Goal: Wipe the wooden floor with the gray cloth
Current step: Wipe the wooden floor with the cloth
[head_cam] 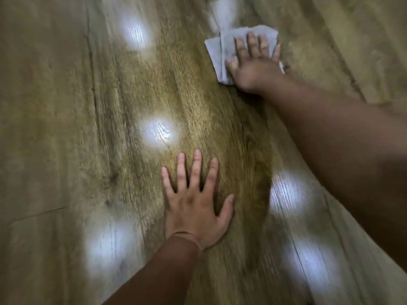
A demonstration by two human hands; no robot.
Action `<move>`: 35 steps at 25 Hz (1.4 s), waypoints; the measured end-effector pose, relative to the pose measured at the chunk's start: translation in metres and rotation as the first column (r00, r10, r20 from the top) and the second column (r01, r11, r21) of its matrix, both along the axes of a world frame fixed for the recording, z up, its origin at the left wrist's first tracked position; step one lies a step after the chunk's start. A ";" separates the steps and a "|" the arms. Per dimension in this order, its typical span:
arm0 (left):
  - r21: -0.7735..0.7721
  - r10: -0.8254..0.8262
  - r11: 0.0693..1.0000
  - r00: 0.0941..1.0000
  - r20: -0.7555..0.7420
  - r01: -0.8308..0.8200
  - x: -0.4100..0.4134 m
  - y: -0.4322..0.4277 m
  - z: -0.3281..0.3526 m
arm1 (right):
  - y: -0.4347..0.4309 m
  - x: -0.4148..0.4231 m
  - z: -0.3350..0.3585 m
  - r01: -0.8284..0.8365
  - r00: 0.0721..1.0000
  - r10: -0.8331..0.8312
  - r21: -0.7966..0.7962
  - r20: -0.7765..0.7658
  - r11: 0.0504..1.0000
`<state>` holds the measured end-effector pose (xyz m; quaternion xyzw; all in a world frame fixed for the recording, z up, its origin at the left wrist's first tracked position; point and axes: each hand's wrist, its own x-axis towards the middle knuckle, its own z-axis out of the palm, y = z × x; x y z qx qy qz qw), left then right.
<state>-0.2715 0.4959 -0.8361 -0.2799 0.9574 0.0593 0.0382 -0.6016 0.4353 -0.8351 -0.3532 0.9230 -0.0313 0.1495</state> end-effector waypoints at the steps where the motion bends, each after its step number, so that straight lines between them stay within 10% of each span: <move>1: -0.009 0.005 1.000 1.000 0.002 -0.005 0.000 0.000 0.000 | 0.035 0.024 -0.001 -0.028 0.999 0.027 -0.030 -0.038 0.999; 11: 0.027 0.034 0.999 0.997 -0.067 -0.032 0.000 -0.005 -0.010 | 0.524 0.383 0.030 0.132 0.987 -0.115 0.163 -0.110 0.978; 16: -0.043 0.072 0.997 0.996 0.047 -0.070 0.002 0.008 0.006 | 0.541 0.386 0.015 0.196 0.977 -0.189 0.071 -0.098 0.978; 20: -0.367 -0.149 0.901 0.960 0.236 0.230 0.013 0.071 0.027 | 0.547 0.396 0.007 0.253 0.961 -0.242 0.070 -0.131 0.965; 26: 0.090 -0.175 0.982 0.980 0.097 0.167 0.063 0.268 0.012 | 0.546 0.397 0.015 0.253 0.962 -0.250 0.012 -0.110 0.967; 35: 0.005 -0.082 0.997 0.996 -0.044 0.082 0.074 0.275 -0.008 | 0.543 0.390 0.003 0.232 0.966 -0.226 0.030 -0.124 0.972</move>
